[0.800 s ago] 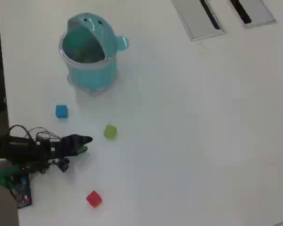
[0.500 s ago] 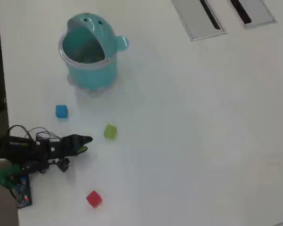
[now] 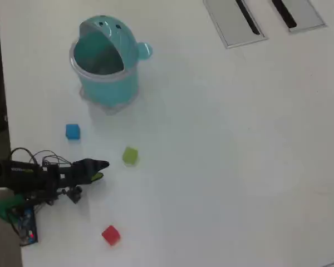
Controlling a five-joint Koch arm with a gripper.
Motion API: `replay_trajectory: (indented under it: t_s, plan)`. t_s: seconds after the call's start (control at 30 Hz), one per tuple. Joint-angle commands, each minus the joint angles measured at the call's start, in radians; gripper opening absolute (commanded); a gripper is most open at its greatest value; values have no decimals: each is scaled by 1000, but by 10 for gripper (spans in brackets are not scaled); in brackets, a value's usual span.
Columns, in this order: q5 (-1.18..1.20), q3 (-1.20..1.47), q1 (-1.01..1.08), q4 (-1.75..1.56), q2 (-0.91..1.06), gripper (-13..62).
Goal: Grasp RGB lego blocks and put them in the bin one by one.
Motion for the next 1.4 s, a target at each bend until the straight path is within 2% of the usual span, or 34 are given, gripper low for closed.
replay_trajectory:
  t_s: [0.0, 0.7, 1.37]
  plan:
    - [-5, 72, 3, 0, 61, 346]
    - [-15, 72, 0, 0, 63, 345]
    - [-407, 63, 14, -230, 67, 337]
